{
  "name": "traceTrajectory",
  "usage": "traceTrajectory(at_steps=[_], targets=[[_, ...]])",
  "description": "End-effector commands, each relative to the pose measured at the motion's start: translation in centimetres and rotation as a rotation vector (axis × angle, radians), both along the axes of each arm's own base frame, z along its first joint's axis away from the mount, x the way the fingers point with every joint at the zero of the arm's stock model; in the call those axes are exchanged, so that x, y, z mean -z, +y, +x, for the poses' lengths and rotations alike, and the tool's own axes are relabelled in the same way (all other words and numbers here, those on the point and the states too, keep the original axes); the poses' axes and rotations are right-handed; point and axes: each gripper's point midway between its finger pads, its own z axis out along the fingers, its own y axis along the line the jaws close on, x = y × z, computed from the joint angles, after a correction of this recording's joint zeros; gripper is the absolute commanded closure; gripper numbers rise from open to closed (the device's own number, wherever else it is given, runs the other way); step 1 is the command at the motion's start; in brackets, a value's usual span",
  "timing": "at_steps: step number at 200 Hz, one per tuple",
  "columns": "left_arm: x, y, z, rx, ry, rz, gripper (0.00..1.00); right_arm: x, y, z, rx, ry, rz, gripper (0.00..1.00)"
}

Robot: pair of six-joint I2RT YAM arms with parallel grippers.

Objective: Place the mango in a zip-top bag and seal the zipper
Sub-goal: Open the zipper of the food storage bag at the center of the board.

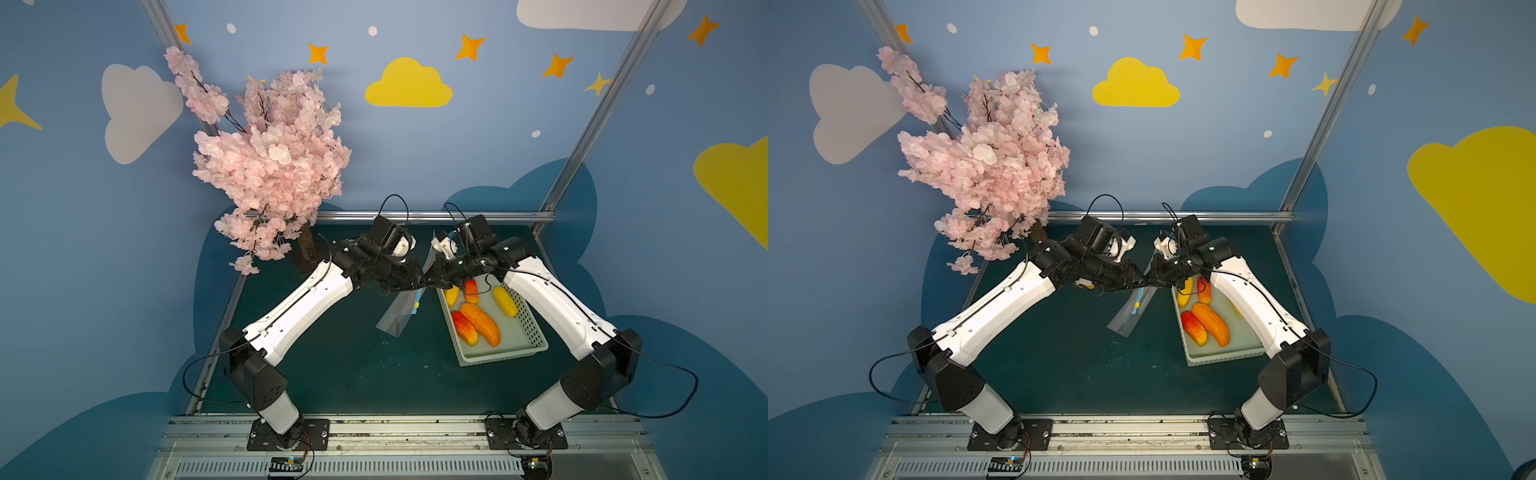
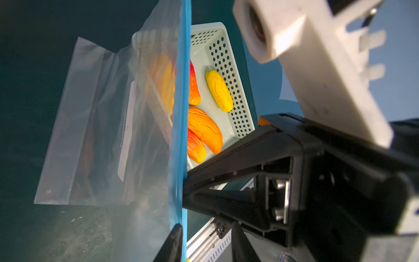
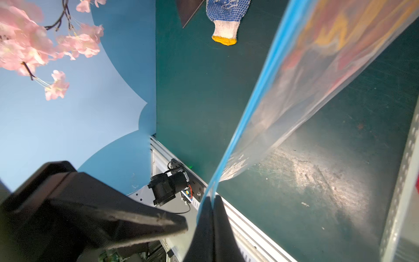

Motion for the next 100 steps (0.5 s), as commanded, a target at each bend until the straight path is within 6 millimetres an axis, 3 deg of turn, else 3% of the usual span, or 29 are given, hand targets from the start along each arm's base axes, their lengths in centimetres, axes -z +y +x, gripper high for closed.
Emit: traceTrajectory(at_steps=[1,61,100], targets=[[0.8,0.8,-0.1,0.054,-0.089,0.104,0.67,-1.7,0.0,-0.6,0.002,0.018,0.074,1.00],[2.2,2.3,1.5,0.033,-0.174,0.258,0.70,-1.9,0.1,-1.1,-0.017,0.031,0.084,1.00],[2.3,2.8,2.8,-0.015,-0.191,0.288,0.83,-1.6,-0.1,-1.4,-0.030,0.028,0.062,1.00]])
